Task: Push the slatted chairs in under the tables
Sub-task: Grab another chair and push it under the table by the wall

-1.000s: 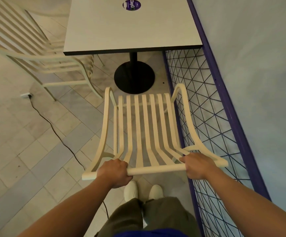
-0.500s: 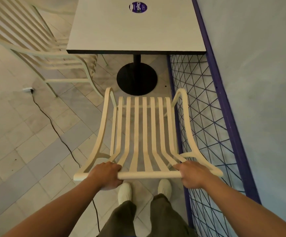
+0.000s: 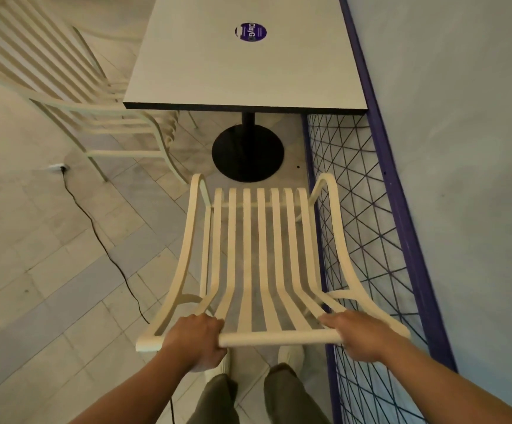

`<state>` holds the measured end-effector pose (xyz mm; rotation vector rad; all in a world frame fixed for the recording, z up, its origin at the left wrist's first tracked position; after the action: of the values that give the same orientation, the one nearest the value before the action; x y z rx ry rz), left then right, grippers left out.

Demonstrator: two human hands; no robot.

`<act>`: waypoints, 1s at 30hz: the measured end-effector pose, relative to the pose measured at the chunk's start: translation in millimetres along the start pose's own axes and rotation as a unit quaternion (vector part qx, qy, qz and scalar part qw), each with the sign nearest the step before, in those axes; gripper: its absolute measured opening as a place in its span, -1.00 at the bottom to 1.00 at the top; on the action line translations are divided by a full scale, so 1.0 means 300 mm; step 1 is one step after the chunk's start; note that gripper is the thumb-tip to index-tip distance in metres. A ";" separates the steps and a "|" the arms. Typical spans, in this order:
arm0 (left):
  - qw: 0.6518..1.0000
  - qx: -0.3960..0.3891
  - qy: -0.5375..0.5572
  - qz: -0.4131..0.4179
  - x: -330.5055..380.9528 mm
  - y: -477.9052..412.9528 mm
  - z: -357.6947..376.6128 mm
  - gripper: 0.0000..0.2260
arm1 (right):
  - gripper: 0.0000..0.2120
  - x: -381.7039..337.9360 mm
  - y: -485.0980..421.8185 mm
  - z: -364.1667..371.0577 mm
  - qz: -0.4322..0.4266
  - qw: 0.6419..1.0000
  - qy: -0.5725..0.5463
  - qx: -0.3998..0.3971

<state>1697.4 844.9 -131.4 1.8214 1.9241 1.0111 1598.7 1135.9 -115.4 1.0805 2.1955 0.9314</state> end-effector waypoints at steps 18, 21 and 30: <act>0.995 -0.092 0.024 0.003 -0.033 0.000 0.015 -0.36 | -0.17 0.034 0.017 0.056 -0.024 0.998 -0.023 -0.046; 0.996 -0.088 0.022 0.005 -0.026 0.000 0.020 -0.36 | -0.17 0.045 0.022 0.048 -0.035 0.998 -0.025 -0.046; 0.995 -0.097 0.013 0.030 -0.013 -0.022 -0.008 -0.27 | -0.06 0.096 0.023 0.036 -0.057 0.996 -0.013 -0.070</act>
<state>1691.6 840.8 -135.1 1.7735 1.7266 1.2016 1593.6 1166.5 -121.2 0.8893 2.1124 0.9974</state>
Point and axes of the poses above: each hand's wrist, its own y-axis away from the middle knuckle, its own z-axis out of the palm, x = y × z, the point moved 7 cm from there along -y, towards the middle knuckle, and after that the axes turned 5 degrees about y, right-handed, at the moved point
